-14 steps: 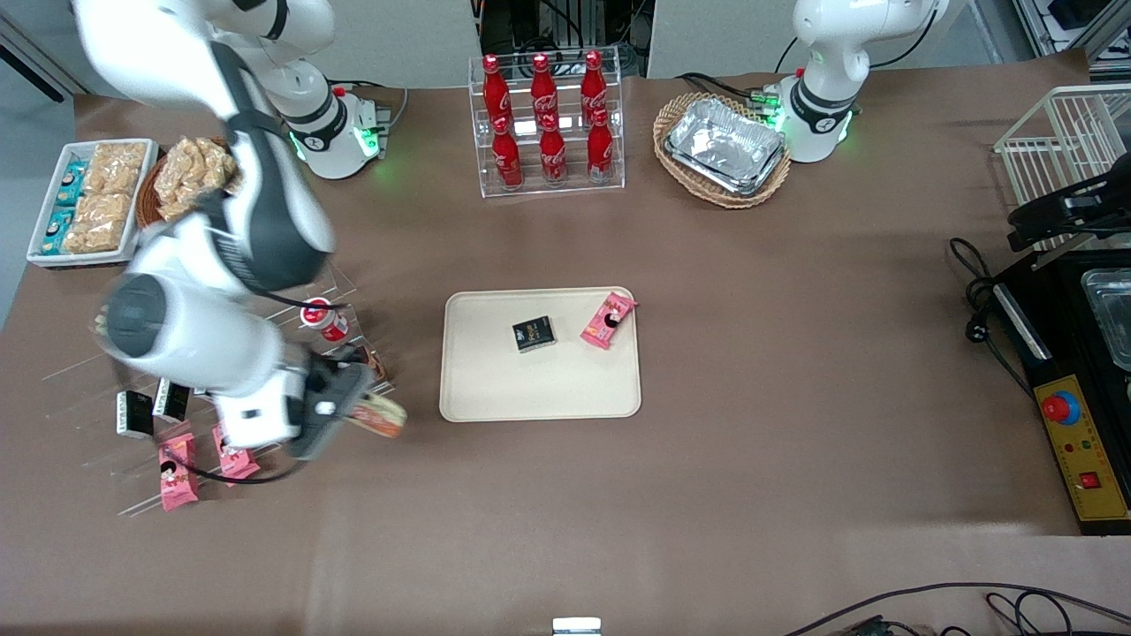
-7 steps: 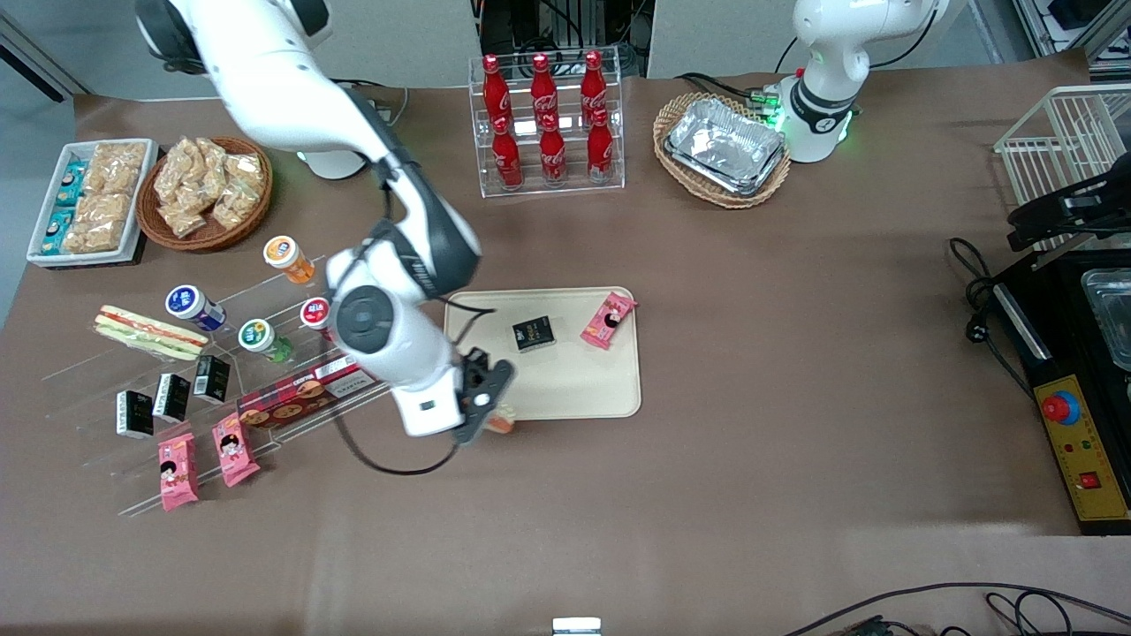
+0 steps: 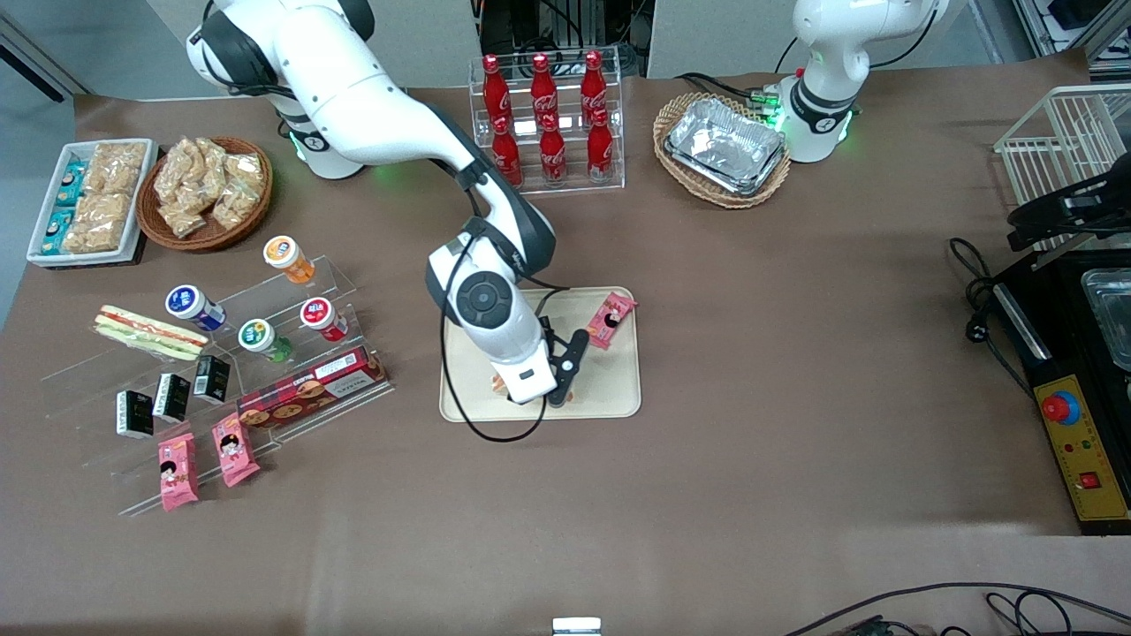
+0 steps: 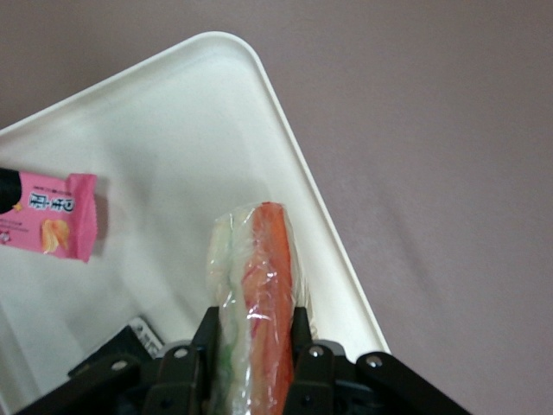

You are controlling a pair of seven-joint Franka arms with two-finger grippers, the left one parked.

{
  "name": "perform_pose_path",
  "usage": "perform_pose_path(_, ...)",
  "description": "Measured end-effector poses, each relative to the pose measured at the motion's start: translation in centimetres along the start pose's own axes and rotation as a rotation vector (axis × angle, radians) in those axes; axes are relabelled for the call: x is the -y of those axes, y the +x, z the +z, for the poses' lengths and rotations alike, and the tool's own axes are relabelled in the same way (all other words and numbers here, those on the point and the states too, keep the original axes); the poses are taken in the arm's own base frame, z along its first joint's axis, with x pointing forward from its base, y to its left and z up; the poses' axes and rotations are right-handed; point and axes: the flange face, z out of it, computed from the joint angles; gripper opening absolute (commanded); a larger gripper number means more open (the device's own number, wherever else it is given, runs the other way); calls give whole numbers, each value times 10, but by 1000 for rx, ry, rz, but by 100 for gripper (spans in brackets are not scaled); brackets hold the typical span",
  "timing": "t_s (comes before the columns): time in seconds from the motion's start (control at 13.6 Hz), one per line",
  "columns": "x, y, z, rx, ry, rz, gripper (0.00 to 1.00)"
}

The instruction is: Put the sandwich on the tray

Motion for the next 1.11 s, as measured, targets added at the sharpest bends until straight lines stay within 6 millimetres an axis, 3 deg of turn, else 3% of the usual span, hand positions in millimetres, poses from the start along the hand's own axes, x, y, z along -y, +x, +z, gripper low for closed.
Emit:
perform_pose_path(0.15,4,2,14,-2,-6,-7,44)
perform_pose_path(0.22,4,2,21,-6,-11,-7,76)
perform_pose_path(0.3,3,1,28,-11,-17,-6,98)
perform_pose_path(0.44,0,1,37,-21,-30,-4,100)
perform_pose_path(0.59,-5,2,29,-39,-44,22,100)
perform_pose_path(0.74,-13,5,0,-59,-52,43,100)
perform_pose_path(0.89,-26,0,-44,-61,-46,69,100)
perform_pose_path(1.11,-62,-31,-121,-61,-17,169,100)
